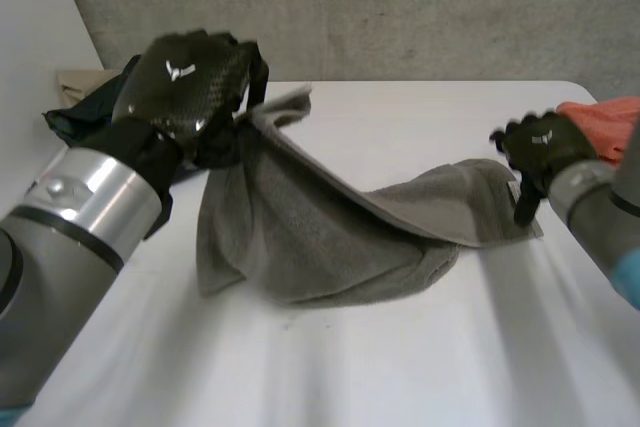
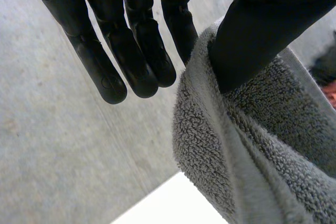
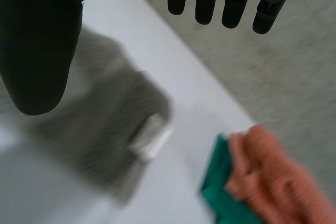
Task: Fold the laundry.
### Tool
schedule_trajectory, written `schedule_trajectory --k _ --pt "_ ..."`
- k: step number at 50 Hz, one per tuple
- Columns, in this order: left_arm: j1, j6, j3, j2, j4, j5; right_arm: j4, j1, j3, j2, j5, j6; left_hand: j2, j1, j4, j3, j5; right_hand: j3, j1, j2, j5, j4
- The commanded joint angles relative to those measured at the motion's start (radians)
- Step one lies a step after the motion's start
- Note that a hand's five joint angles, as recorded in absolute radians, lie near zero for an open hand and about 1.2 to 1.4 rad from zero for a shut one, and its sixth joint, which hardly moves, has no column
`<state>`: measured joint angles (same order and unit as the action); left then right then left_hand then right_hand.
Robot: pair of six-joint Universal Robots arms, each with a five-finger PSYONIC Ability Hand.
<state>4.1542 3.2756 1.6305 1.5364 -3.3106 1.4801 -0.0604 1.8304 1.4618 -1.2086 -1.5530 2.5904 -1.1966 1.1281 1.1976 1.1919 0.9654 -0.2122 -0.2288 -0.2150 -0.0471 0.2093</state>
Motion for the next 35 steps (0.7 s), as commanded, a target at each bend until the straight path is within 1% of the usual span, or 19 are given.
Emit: schedule_trajectory --k 1,4,6,8,10,14,16,17,18,20,21,22,23,27,28,30,31,32,35 --pt "-0.015 -0.010 -0.101 0.008 0.000 0.002 -0.087 -0.034 0.239 -0.143 0.180 0.184 -0.200 0.268 0.199 0.204 0.256 0.038 0.054 0.040 0.047 -0.035" --pt "-0.037 -0.022 -0.127 0.008 0.000 0.002 0.002 -0.031 0.301 -0.143 0.232 0.304 -0.200 0.268 0.199 0.204 0.256 0.038 0.054 0.040 0.047 -0.035" --pt "-0.054 -0.024 -0.136 0.008 0.000 0.002 0.110 -0.017 0.330 -0.140 0.234 0.397 -0.200 0.268 0.199 0.204 0.256 0.038 0.054 0.040 0.047 -0.035" --pt "-0.061 -0.024 -0.144 0.005 0.000 0.003 0.169 -0.013 0.333 -0.129 0.231 0.442 -0.200 0.268 0.199 0.204 0.256 0.038 0.054 0.040 0.047 -0.035" --pt "-0.071 -0.024 -0.152 0.001 0.000 0.003 0.244 0.006 0.322 -0.053 0.232 0.499 -0.200 0.268 0.199 0.204 0.256 0.038 0.054 0.040 0.047 -0.035" --pt "-0.071 -0.025 -0.165 -0.006 0.000 0.005 0.321 0.070 0.255 0.105 0.199 0.514 -0.200 0.268 0.199 0.204 0.256 0.038 0.054 0.040 0.047 -0.035" --pt "-0.071 -0.025 -0.170 -0.010 0.000 0.011 0.327 0.087 0.217 0.153 0.165 0.508 -0.200 0.268 0.199 0.204 0.256 -0.049 -0.032 -0.046 -0.039 0.051" --pt "-0.071 -0.025 -0.173 -0.019 0.000 0.025 0.332 0.096 0.177 0.187 0.125 0.493 -0.200 0.268 0.199 0.204 0.256 -0.156 -0.140 -0.154 -0.147 0.159" --pt "-0.072 -0.024 -0.173 -0.024 0.000 0.031 0.335 0.096 0.164 0.195 0.101 0.481 -0.200 0.268 0.199 0.204 0.256 -0.268 -0.251 -0.265 -0.259 0.271" --pt "-0.072 -0.020 -0.175 -0.029 0.000 0.045 0.338 0.096 0.144 0.205 0.055 0.450 -0.200 0.268 0.199 0.204 0.256 -0.619 -0.603 -0.617 -0.610 0.622" --pt "-0.069 -0.017 -0.176 -0.033 0.000 0.058 0.338 0.096 0.137 0.199 0.022 0.417 -0.200 0.268 0.199 0.204 0.256 -1.037 -1.020 -1.034 -1.028 1.040" --pt "-0.068 -0.016 -0.176 -0.035 0.000 0.063 0.341 0.095 0.135 0.195 0.010 0.399 -0.200 0.268 0.199 0.204 0.256 -1.183 -1.166 -1.180 -1.173 1.185" --pt "-0.065 -0.016 -0.176 -0.035 0.000 0.068 0.344 0.093 0.138 0.187 0.005 0.381 -0.200 0.268 0.199 0.204 0.256 -1.184 -1.167 -1.181 -1.175 1.187" --pt "-0.039 -0.013 -0.170 -0.045 0.000 0.072 0.350 0.070 0.163 0.031 0.028 0.303 -0.200 0.268 0.199 0.204 0.256 -1.184 -1.167 -1.181 -1.175 1.187" --pt "-0.007 -0.011 -0.169 -0.047 0.003 0.071 0.338 0.035 0.175 -0.062 0.045 0.263 -0.200 0.268 0.199 0.204 0.256 -1.184 -1.167 -1.181 -1.175 1.187" --pt "0.033 -0.011 -0.167 -0.048 0.006 0.066 0.308 -0.006 0.178 -0.150 0.071 0.214 -0.200 0.268 0.199 0.204 0.256 -1.184 -1.167 -1.181 -1.175 1.187" --pt "0.053 -0.010 -0.166 -0.048 0.008 0.063 0.283 -0.026 0.175 -0.188 0.086 0.182 -0.200 0.268 0.199 0.204 0.256 -1.184 -1.167 -1.181 -1.175 1.187" --pt "0.093 -0.007 -0.159 -0.048 0.012 0.062 0.211 -0.060 0.158 -0.248 0.118 0.118 -0.200 0.268 0.199 0.204 0.256 -1.184 -1.167 -1.181 -1.175 1.187" --pt "0.145 -0.008 -0.153 -0.047 0.019 0.060 0.073 -0.085 0.109 -0.311 0.168 0.015 -0.200 0.268 0.199 0.204 0.256 -1.184 -1.167 -1.181 -1.175 1.187"
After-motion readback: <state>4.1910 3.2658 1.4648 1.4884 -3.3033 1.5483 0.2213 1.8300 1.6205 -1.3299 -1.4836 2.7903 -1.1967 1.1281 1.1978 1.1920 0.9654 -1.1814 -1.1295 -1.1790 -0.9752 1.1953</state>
